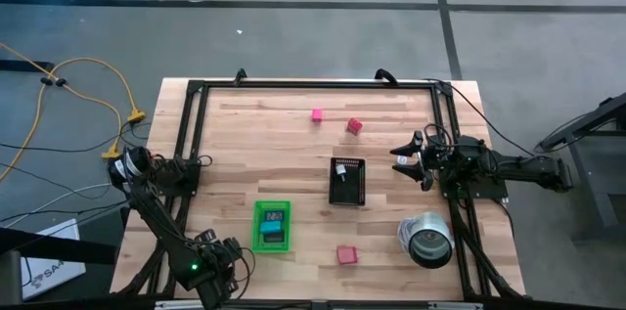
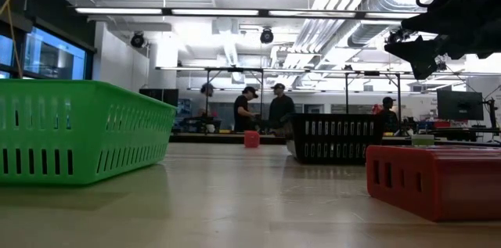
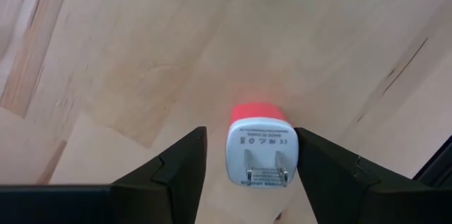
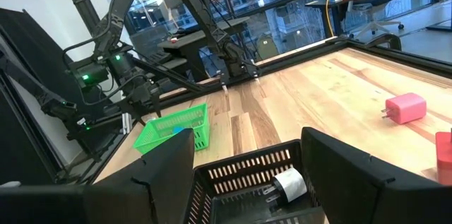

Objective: Pick & Place Office items
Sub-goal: Put the bottom orange charger adapter into the black bin

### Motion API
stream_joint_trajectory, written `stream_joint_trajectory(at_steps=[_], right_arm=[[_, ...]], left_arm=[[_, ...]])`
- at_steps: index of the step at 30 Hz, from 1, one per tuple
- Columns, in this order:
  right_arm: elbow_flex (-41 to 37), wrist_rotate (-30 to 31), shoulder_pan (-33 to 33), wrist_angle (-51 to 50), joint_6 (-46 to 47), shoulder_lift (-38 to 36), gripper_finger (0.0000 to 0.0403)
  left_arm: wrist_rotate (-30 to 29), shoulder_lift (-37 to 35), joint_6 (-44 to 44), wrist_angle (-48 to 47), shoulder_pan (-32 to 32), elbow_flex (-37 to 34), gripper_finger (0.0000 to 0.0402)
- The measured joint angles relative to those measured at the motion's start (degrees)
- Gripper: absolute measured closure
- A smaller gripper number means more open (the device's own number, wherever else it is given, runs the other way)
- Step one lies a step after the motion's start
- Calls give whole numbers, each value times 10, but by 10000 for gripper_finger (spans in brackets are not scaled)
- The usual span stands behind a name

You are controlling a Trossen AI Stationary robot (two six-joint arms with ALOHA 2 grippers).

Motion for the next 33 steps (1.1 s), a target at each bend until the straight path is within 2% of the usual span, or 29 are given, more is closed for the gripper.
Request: stream_joint_trajectory(at_steps=[24,27,33], right_arm=[[0,0,0,0,0,0,155],[0,0,0,0,0,0,155],[0,0,0,0,0,0,155]], left_arm=[[9,0,-5,0,0,0,205],[9,0,-5,0,0,0,219],[9,-1,-5,0,0,0,272]])
